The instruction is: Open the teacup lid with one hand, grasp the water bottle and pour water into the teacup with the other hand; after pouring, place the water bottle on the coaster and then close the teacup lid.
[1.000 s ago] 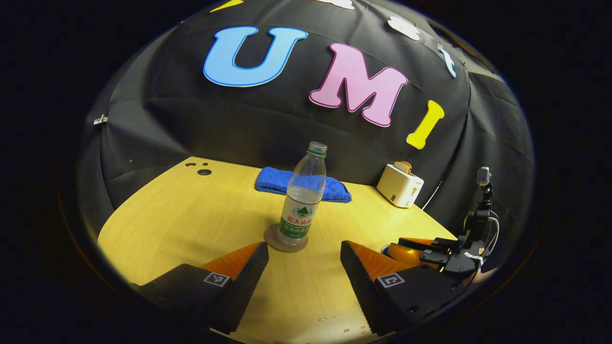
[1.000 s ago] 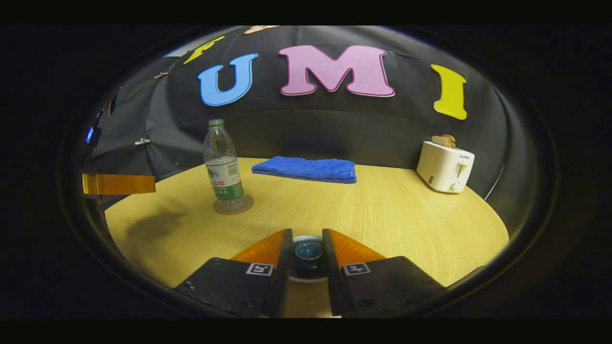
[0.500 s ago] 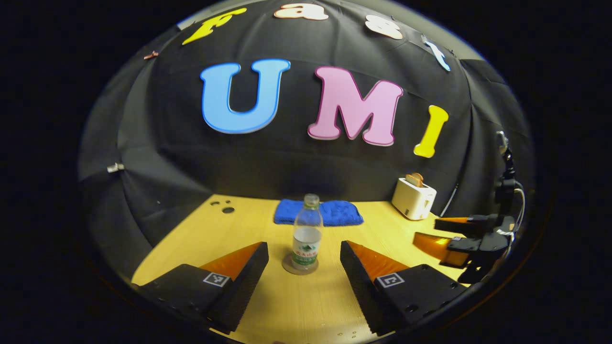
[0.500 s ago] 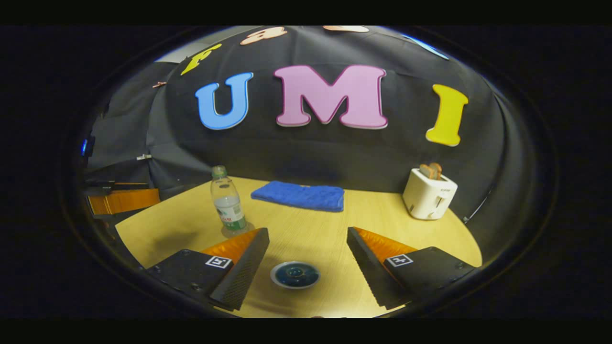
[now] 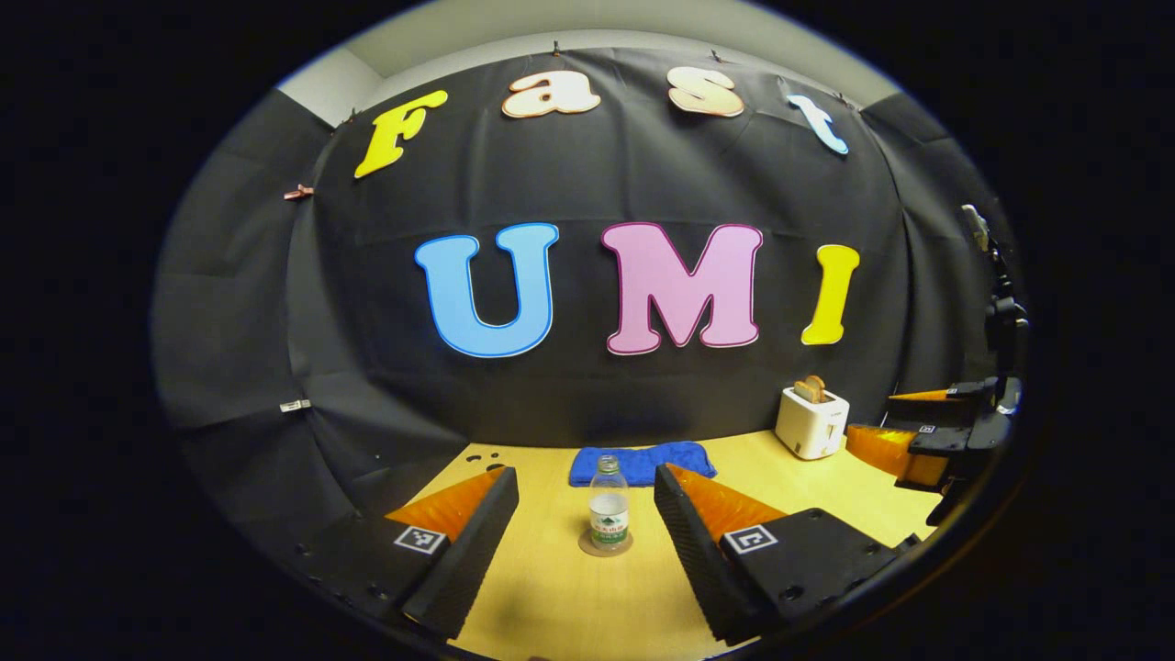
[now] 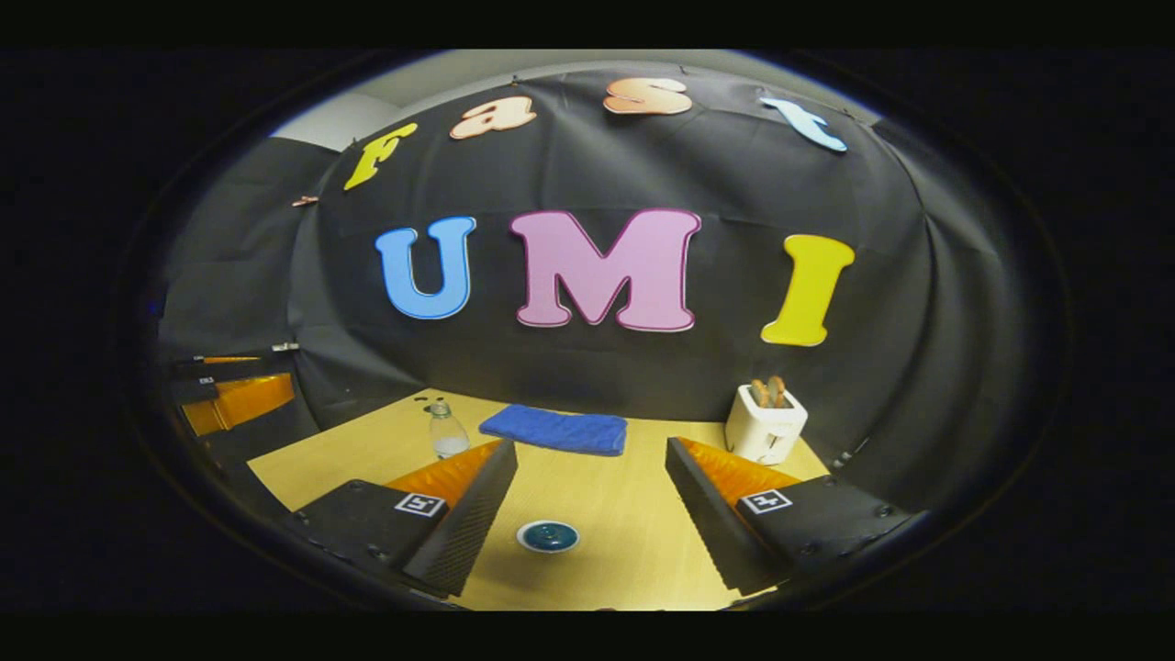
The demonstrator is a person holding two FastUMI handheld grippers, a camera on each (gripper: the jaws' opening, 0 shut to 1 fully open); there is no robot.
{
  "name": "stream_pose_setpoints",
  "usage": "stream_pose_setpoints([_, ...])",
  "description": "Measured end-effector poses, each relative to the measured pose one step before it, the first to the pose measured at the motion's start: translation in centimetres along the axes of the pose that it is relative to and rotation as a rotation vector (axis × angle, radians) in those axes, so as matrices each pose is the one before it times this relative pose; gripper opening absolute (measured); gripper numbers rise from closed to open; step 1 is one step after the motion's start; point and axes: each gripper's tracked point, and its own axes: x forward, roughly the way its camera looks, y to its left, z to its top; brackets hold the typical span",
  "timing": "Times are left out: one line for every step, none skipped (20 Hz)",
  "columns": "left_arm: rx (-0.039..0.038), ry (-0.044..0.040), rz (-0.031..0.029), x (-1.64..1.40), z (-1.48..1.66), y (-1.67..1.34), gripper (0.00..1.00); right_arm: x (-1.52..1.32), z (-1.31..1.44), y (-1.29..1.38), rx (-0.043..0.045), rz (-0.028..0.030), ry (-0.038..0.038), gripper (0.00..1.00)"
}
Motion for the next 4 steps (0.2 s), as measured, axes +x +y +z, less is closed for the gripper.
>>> stream_pose_setpoints([-0.01107, 0.01017, -0.01091, -0.618, -0.446, -0.471, 0.94, -0.885, -0.1, 0.163, 0.00522, -0.00493, 0.0003, 1.0])
stream_pose_setpoints([-0.00994, 0.01841, -0.00589, -0.432, -0.748, -0.352, 0.94, -0.833, -0.271, 0.279, 0.00724, -0.00489, 0.00723, 1.0])
stream_pose_setpoints([-0.01265, 0.02326, -0.00985, -0.299, -0.799, -0.261, 0.94, -0.687, -0.464, 0.187, 0.007, -0.00767, 0.0126, 1.0])
stream_pose_setpoints([-0.01546, 0.01918, -0.00762, -0.182, -0.699, -0.235, 0.94, -0.62, -0.468, 0.264, 0.00808, -0.00851, 0.01253, 1.0])
